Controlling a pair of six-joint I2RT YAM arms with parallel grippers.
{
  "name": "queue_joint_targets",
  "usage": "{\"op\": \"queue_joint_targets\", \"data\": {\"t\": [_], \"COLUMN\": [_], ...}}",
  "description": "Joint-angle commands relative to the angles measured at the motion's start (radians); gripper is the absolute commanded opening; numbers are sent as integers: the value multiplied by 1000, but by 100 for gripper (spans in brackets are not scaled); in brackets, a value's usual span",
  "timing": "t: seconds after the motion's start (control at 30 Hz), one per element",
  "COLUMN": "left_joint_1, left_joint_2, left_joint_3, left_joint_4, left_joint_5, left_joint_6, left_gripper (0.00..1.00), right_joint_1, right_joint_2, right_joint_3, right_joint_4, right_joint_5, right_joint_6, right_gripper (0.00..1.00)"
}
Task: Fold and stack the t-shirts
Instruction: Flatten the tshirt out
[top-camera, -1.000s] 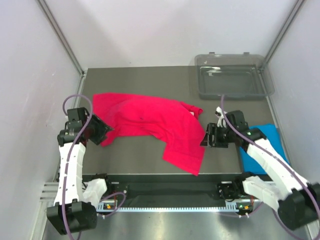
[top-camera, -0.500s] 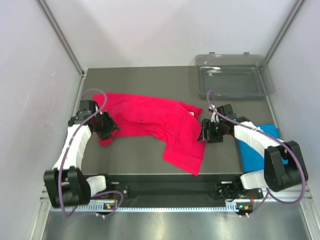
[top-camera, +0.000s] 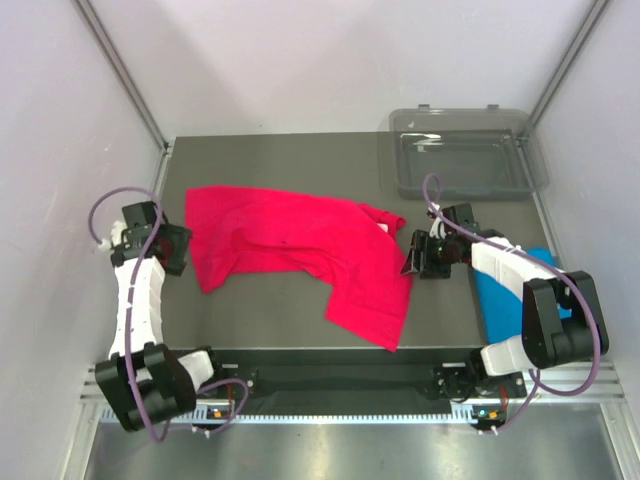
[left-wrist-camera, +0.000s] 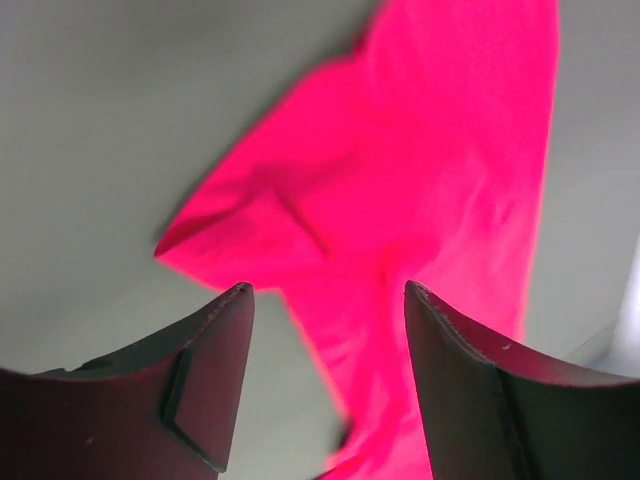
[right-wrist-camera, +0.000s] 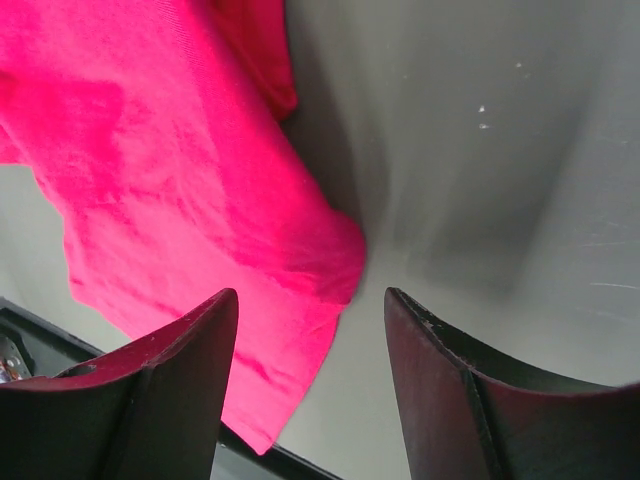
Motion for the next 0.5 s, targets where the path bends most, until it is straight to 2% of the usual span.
{"op": "queue_joint_targets", "data": {"t": [0.0,0.1,0.17,0.3,0.37,0.47], "left_joint_1": [84,110,111,121,115,114], "left_joint_2": [106,222,313,597,655,677], "left_joint_3": [-18,19,147,348,411,415], "left_joint_4": [61,80,-12,-262,-298,-275], "left_joint_5": [30,102,81,157,173,176], "left_joint_6": [-249,-288,-277,-264,-268,-305], "left_gripper": [66,61,62,61,59,51], "right_joint_1": [-8,-9,-9,-9,-14,-25], "right_joint_2": [2,18,27,32,35,36], "right_joint_3": [63,83,92,94,91,92], "right_joint_4": [24,19,18,24,27,29], "right_joint_5": [-30,-62,-70,-76,-77,-80], "right_joint_6": [-16,-16,-11,-14,-25,-37], "right_gripper": [60,60,60,60,59,59]}}
